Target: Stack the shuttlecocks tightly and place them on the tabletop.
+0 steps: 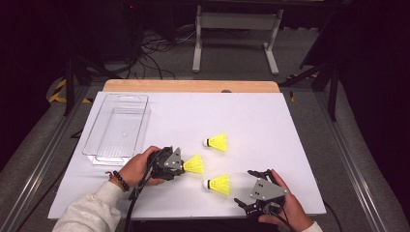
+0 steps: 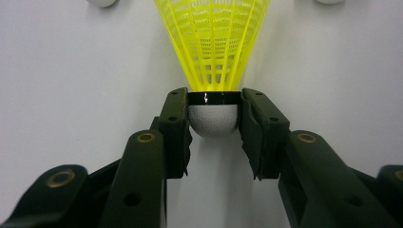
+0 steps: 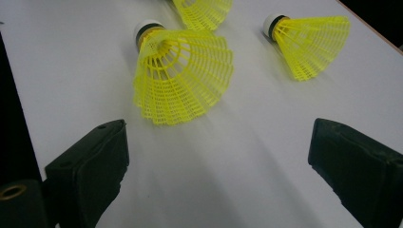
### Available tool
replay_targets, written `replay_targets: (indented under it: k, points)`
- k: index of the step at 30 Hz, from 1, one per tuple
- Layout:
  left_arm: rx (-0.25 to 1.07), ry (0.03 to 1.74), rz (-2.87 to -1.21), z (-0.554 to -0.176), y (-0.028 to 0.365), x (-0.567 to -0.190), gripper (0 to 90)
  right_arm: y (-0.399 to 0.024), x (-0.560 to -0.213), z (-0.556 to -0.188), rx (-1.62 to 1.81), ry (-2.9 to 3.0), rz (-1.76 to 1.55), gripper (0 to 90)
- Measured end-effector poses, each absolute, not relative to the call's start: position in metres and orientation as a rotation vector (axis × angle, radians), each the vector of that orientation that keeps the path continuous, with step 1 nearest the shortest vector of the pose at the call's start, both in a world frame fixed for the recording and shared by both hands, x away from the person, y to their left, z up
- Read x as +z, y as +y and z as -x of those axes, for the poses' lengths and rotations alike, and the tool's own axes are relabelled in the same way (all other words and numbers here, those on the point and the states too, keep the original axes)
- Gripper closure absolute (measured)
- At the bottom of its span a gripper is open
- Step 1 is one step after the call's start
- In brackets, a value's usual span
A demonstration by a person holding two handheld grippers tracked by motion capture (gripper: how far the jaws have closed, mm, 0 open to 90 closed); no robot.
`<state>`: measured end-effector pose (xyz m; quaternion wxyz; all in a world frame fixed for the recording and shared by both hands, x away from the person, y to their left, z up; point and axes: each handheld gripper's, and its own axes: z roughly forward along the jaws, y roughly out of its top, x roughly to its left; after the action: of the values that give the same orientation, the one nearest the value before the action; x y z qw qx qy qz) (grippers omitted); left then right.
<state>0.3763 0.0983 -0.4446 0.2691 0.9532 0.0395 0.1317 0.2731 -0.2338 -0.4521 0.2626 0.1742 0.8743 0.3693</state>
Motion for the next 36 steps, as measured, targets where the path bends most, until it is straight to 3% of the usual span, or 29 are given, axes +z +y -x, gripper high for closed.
replay_targets:
  k: [3, 10, 20, 36]
  points:
    - [0.344, 0.109, -2.575, -0.378, 0.099, -0.447, 63.8, -0.234, -0.452, -0.273, 0.999, 2.365, -0.47, 7.1]
    - [0.373, 0.136, -2.565, -0.379, 0.1, -0.446, 50.0, -0.233, -0.452, -0.273, 1.0, 2.371, -0.47, 7.1]
    - [0.423, 0.177, -2.468, -0.373, 0.108, -0.438, 37.0, -0.234, -0.452, -0.274, 1.007, 2.362, -0.478, 7.1]
    - [0.516, 0.233, -2.31, -0.36, 0.122, -0.426, 24.5, -0.237, -0.448, -0.274, 1.038, 2.309, -0.512, 7.0]
